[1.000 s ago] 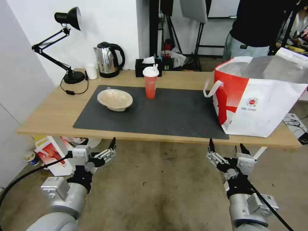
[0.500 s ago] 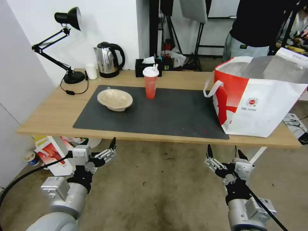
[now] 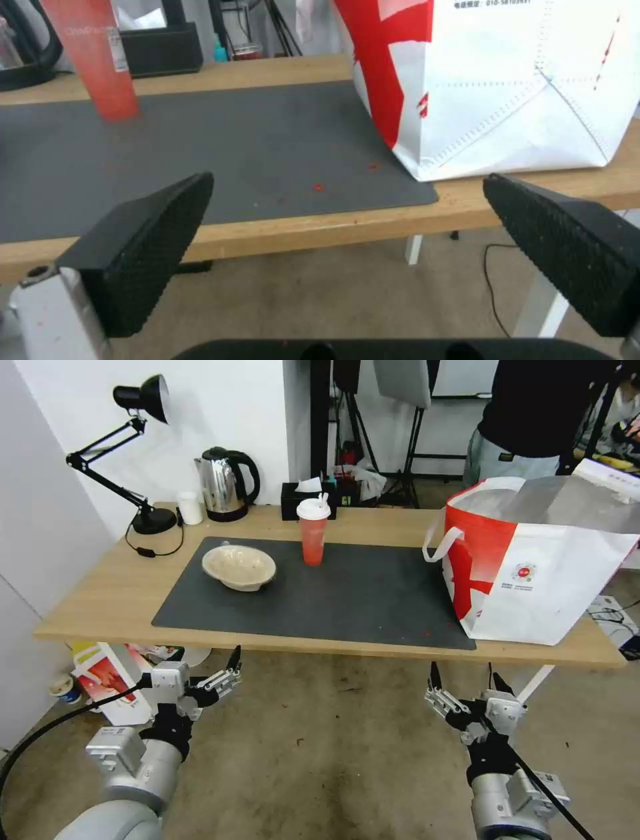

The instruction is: Pick up the trash from the table and place it into the takeout bag.

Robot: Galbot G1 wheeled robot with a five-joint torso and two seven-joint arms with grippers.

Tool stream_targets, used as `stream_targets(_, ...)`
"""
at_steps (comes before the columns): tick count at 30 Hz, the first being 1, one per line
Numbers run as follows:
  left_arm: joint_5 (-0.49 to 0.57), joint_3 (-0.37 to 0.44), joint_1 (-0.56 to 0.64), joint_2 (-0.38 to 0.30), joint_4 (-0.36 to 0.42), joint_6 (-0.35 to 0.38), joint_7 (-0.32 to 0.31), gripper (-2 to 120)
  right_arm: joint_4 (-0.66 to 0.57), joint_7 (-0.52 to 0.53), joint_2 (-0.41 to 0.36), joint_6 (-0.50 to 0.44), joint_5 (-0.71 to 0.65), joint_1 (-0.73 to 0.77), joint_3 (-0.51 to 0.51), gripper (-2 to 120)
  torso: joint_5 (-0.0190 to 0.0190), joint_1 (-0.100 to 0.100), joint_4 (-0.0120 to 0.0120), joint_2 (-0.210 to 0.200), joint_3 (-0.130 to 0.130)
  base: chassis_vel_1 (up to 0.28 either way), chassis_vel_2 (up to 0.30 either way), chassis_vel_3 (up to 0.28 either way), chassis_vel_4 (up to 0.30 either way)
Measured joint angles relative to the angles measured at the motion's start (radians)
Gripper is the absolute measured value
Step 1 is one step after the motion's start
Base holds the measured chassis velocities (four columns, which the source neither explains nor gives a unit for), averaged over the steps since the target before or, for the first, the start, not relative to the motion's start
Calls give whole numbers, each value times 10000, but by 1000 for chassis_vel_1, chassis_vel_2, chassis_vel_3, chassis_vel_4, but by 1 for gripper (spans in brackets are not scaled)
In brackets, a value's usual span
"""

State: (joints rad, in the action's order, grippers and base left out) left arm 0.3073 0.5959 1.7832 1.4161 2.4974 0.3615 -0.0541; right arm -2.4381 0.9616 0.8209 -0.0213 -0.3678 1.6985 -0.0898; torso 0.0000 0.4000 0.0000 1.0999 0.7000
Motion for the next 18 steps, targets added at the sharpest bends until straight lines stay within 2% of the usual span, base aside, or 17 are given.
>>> stream_targets(18,0,9,60,28,16,4,1,100,-134,-58,-10,-20,84,86,-2,100,0,0,0,2,0,0,0,0,0)
